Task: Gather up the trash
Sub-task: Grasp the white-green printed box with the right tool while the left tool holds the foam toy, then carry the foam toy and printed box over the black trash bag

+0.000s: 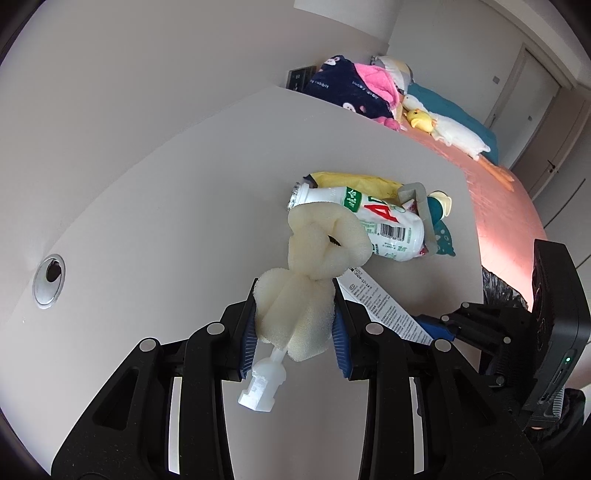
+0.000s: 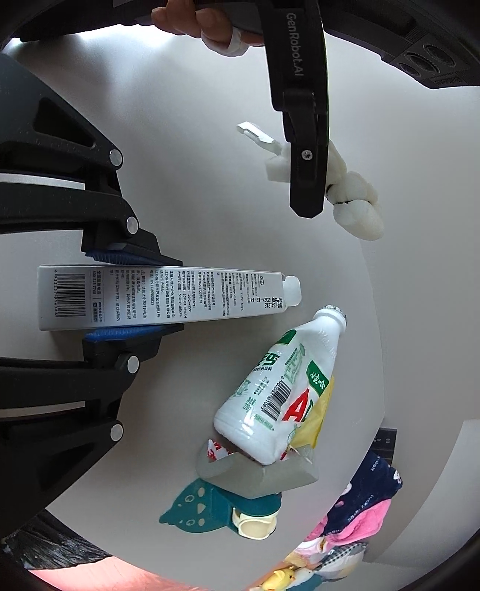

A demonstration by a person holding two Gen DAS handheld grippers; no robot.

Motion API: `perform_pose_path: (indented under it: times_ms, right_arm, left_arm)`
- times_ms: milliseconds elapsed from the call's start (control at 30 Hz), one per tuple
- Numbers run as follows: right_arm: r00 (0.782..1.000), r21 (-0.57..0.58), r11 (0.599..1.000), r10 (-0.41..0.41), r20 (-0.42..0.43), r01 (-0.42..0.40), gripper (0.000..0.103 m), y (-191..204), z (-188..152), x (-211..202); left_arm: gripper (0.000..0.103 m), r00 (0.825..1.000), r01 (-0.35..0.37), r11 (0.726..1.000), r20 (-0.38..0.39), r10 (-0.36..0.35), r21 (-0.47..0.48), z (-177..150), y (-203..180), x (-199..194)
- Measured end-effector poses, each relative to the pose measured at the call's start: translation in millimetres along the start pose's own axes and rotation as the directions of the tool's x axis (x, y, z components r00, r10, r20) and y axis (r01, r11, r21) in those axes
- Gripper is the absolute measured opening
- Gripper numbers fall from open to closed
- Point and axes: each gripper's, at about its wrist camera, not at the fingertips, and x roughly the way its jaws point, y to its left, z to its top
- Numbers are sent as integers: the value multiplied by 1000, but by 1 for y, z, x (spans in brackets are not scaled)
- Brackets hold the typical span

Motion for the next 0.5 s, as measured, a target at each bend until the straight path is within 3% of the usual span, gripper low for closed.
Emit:
perform_pose_path:
  times_ms: [500]
  right_arm:
    - [996,109,993,-59,70,51,28,-7,-23,-59]
  left_arm:
    - [34,1000,10,994,-12,-9,110,-14,-58,2]
